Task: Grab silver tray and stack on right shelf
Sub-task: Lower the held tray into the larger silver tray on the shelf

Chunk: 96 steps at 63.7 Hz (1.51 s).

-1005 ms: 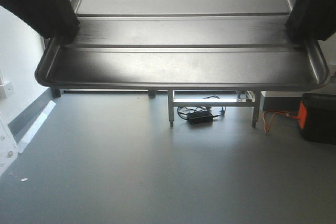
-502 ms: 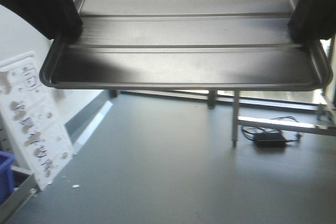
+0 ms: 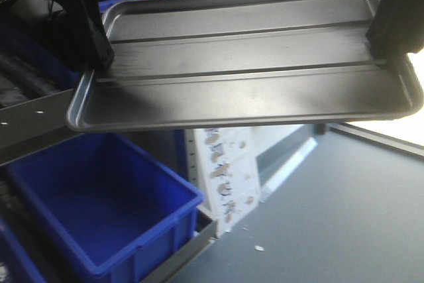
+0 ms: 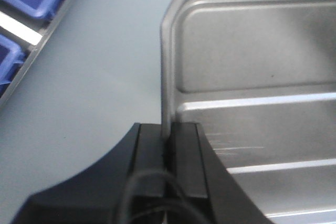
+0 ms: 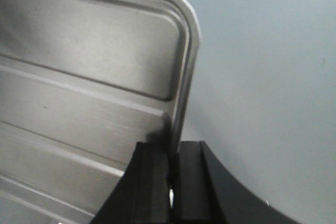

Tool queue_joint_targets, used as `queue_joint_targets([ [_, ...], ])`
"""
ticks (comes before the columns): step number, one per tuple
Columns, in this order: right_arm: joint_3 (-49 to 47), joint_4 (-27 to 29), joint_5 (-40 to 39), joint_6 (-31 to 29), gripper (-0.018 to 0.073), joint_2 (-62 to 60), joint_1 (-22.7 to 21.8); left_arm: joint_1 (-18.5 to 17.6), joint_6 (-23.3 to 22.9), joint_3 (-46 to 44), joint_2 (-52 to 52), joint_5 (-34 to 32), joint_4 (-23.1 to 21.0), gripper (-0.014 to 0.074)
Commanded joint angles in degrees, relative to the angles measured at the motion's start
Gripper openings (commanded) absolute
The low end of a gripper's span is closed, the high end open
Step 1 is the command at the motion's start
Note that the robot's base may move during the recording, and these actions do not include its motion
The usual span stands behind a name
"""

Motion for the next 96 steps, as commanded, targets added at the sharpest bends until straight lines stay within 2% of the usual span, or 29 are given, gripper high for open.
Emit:
queue_joint_targets([
  [1, -1.74, -3.48, 0.22, -1.33, 0.0056, -1.33, -0.48, 0.27, 0.50, -1.77, -0.99, 0.25, 2.79, -0.0093],
  [71, -1.74, -3.48, 0.18, -1.33, 0.0056, -1.33, -0.48, 0.27, 0.60, -1.77, 6.92, -0.51, 2.91, -0.0093],
  [96, -1.74, -3.48, 0.18, -1.33, 0.0056, -1.33, -0.48, 0.27, 0.60, -1.77, 6.92, 2.43, 2.83, -0.0093],
])
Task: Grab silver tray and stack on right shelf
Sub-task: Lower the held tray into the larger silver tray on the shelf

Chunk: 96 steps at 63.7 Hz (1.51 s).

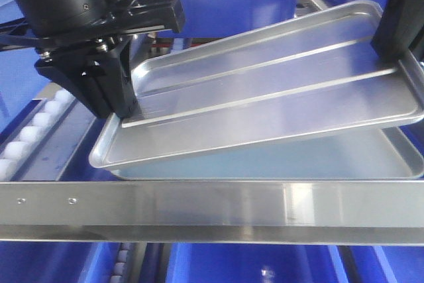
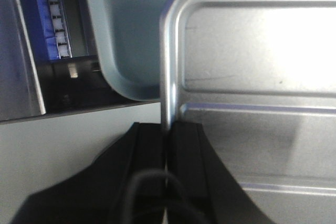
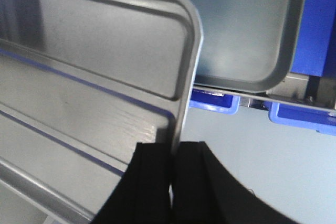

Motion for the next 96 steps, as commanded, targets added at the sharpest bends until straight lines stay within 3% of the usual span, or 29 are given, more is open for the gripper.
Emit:
queue_joint_targets([
  [1, -1.84, -3.58, -0.89, -1.33, 0.0056, -1.56, -0.48, 0.27, 1.21, -1.19, -1.51, 4.22, 4.17, -0.0093],
  [40, -1.84, -3.58, -2.03, -1.33, 0.0056, -1.56, -0.48, 0.27, 1.21, -4.28, -1.51, 10.84, 4.17, -0.0093],
  [59, -1.90, -3.59, -5.48, -1.79, 0.0056, -1.56, -0.48, 0.27, 1.21, -9.49, -1.51, 9.44, 4.19, -0.0093],
  [68, -2.01, -3.64, -5.33, -3.15, 0.0056, -1.29, -1.43, 0.27, 1.21, -10.68, -1.51, 5.70, 4.23, -0.0093],
  [81, -4.32, -3.64, -4.01, -5.99, 0.0056, 1.42, -6.12, 0.27, 1.21, -10.68, -1.13, -2.11, 4.70, -0.0093],
  [96, -8.49, -3.64, -4.24, -8.43, 0.0056, 7.59, -11.54, 0.41, 1.21, -10.81, -0.62, -12.65, 8.17, -0.0093],
])
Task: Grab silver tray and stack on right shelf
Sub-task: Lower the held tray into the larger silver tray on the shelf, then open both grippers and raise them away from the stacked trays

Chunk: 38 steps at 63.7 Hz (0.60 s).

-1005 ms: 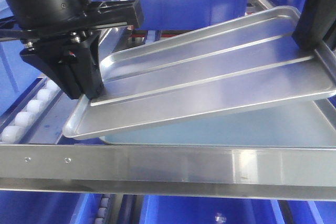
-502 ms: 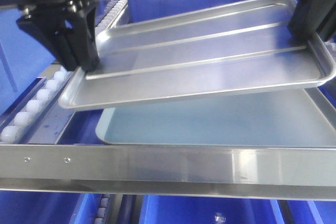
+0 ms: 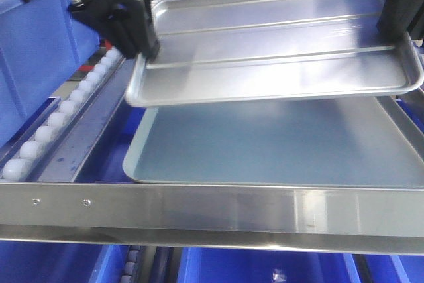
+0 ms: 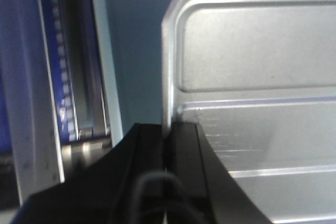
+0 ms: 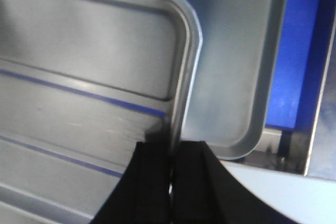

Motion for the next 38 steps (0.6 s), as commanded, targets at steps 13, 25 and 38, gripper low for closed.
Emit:
queue_joint_targets([
  [13, -3.96, -2.39, -5.73, -3.14, 0.0056, 6.57, -5.31, 3.48, 0.59, -4.63, 2.67, -7.95, 0.57, -0.0093],
  [25, -3.96, -2.39, -9.46, -3.20, 0.0056, 11.76, -7.14, 4.74, 1.37, -8.37, 9.83, -6.95, 0.56, -0.0093],
  [38, -3.96, -2.45, -11.87, -3.21, 0.0056, 16.13, -7.61, 4.64, 1.40, -11.67, 15.74, -4.24, 0.60, -0.0093],
])
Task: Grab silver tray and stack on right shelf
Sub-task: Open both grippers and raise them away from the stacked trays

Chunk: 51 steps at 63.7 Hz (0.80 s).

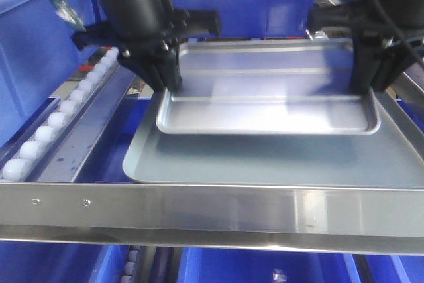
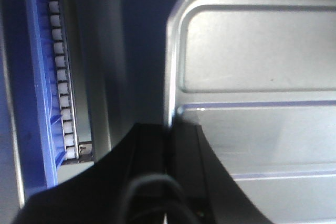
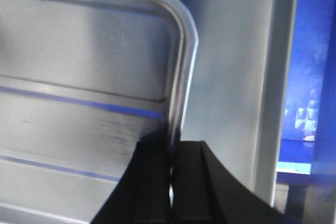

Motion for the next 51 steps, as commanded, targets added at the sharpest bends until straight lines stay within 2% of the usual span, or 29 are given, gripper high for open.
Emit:
queue_joint_targets([
  [1, -1.68, -2.70, -1.56, -1.43, 0.0056, -0.68, -0.60, 0.53, -0.03, -3.07, -0.75, -0.09, 1.76, -0.0093],
  [7, -1.73, -2.70, -1.56, -1.54, 0.0056, 0.38, -0.60, 0.53, 0.28, -3.07, 0.48, 0.15, 1.36, -0.0093],
  [11, -1.73, -2.70, -1.56, -2.05, 0.0059, 0.63, -0.60, 0.53, 3.09, -3.07, 0.66, 0.32, -0.17, -0.0064],
  [15, -1.73, -2.70, -1.67, -3.16, 0.0060, 0.62, -0.60, 0.53, 4.47, -3.07, 0.77, 0.09, -0.77, 0.0006],
  [20, -1.75, -2.70, -1.61, -3.54, 0.0075, 0.62, -0.60, 0.53, 4.47, -3.07, 0.77, -0.06, -1.32, 0.0144],
  [25, -1.75, -2.70, -1.40, -3.54, 0.0160, 0.62, -0.60, 0.63, 4.47, -3.07, 0.77, -0.18, -1.55, 0.0328],
  [31, -1.75, -2.70, -1.15, -3.54, 0.0339, 0.62, -0.60, 0.63, 4.47, -3.07, 0.77, -0.27, -1.55, 0.0442],
  [37, -1.75, -2.70, -0.71, -3.54, 0.0533, 0.62, -0.60, 0.63, 4.47, -3.07, 0.77, -0.27, -1.55, 0.0453],
  [41, -1.75, -2.70, -0.41, -3.54, 0.0616, 0.55, -0.60, 0.63, 4.47, -3.07, 0.61, -0.27, -1.55, 0.0452],
  [43, -1.79, -2.70, -0.32, -3.54, 0.0632, 0.41, -0.60, 0.63, 4.47, -3.07, 0.51, -0.27, -1.55, 0.0452],
  [51, -1.79, -2.70, -0.27, -3.54, 0.0592, -1.32, -0.60, 0.63, 4.47, -3.16, -0.90, -0.15, -1.69, 0.0452],
])
